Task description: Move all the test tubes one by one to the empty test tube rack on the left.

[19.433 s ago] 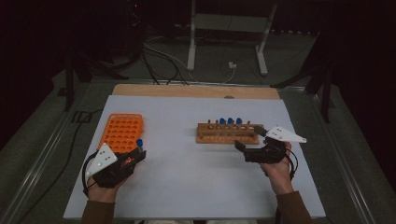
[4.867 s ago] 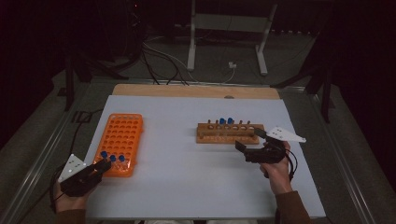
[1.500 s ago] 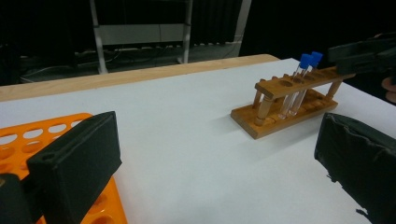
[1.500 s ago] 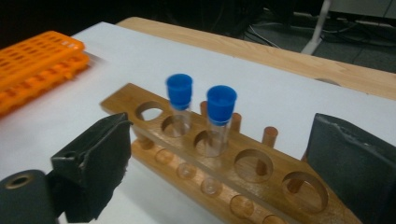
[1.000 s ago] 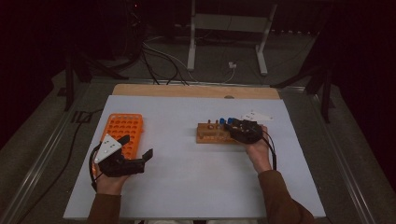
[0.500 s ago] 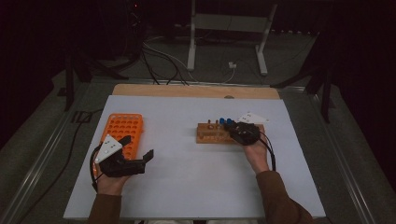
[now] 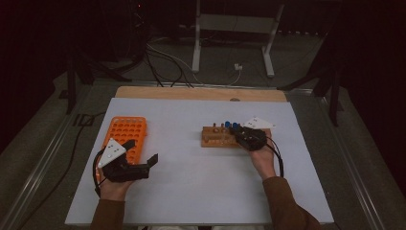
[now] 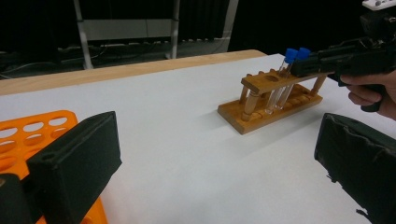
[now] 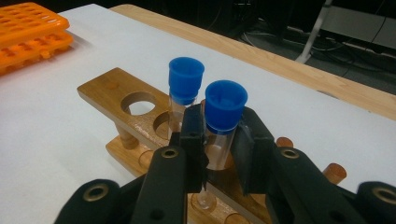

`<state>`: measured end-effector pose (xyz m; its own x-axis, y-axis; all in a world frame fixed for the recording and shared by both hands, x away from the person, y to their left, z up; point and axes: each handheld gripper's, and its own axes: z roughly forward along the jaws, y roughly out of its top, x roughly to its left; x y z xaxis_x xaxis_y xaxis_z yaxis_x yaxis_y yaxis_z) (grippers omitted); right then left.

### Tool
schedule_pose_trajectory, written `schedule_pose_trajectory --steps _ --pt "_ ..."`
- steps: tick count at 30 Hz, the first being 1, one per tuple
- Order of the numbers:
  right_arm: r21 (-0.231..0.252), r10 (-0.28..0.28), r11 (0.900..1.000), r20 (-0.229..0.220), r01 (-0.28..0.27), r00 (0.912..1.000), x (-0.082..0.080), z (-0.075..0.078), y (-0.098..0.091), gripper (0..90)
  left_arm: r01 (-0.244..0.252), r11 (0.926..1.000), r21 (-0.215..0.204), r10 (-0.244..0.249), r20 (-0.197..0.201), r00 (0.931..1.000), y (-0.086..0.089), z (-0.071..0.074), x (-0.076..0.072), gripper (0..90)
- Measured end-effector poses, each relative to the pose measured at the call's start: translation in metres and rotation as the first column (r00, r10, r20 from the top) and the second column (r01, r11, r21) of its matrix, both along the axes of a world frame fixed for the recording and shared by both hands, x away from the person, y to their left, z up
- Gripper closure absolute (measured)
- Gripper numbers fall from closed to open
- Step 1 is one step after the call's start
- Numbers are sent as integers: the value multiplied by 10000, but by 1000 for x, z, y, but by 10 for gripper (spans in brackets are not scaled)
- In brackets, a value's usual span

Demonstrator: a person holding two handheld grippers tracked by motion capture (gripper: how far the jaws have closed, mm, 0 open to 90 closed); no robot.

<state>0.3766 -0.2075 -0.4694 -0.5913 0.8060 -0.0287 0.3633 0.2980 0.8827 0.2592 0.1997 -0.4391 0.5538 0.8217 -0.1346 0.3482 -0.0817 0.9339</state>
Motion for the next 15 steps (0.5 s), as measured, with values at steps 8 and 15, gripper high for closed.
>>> schedule_pose_trajectory --steps 8,15 --pt "57 47 10000 -24 -47 10000 0 1 0 769 27 10000 -8 -27 9 10000 -1 0 0 13" --pt "270 -31 9996 44 30 10000 -1 7 -1 769 37 10000 -38 -37 -8 10000 -2 0 0 12"
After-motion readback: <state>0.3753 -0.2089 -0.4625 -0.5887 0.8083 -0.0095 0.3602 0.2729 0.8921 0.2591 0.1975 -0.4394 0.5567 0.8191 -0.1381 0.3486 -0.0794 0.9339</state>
